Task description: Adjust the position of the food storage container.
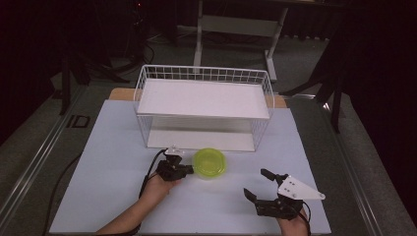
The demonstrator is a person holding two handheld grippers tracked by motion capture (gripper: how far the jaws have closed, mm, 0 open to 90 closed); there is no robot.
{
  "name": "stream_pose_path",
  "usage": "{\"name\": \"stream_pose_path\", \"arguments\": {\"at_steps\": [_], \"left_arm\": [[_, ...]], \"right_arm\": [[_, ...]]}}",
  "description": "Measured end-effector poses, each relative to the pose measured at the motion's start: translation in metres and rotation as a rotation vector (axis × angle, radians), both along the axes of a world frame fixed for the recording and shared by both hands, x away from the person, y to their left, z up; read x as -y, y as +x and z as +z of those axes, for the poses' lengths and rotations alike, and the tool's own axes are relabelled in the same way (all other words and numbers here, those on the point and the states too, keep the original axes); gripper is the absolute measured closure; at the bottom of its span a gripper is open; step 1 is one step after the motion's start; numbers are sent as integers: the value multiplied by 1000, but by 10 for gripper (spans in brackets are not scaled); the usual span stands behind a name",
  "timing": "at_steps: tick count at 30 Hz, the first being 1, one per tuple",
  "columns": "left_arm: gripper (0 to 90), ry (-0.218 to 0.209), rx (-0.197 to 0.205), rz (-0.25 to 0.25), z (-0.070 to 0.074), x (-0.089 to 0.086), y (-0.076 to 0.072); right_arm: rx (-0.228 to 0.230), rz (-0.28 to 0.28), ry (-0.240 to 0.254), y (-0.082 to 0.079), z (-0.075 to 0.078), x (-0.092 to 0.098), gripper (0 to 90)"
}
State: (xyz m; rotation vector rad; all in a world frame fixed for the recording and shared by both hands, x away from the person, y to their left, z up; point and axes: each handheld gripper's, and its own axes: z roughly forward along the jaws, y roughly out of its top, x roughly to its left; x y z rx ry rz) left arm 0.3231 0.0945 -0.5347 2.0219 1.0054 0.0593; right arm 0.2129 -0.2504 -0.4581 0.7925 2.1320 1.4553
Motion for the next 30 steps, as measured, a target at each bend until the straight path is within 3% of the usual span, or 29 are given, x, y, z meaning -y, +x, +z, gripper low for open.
{"name": "stream_pose_path", "arguments": {"at_steps": [8,12,17,18,22,25,29,30], "left_arm": [[817,-18,27,-1,5,-17,-6],[709,-25,43,-7,12,-34,-17],[576,-69,52,-24,19,-52,-28],[576,-99,58,-45,23,-58,-35],[349,-139,105,-77,32,-66,-50],[151,-165,107,-98,37,-67,-59],[14,-188,93,-127,40,-65,-65],[14,-183,122,-108,43,-62,-71]], "right_arm": [[0,-5,0,0,0,0,171],[5,-3,-8,-1,1,-1,171],[7,-3,-3,-2,2,-2,171],[6,-2,-5,-2,1,-2,170],[-4,6,-12,-2,0,-6,171],[-6,6,-18,-2,-1,-8,171],[-8,10,-20,-3,-1,-8,171],[-11,10,-18,-4,-1,-9,171]]}}
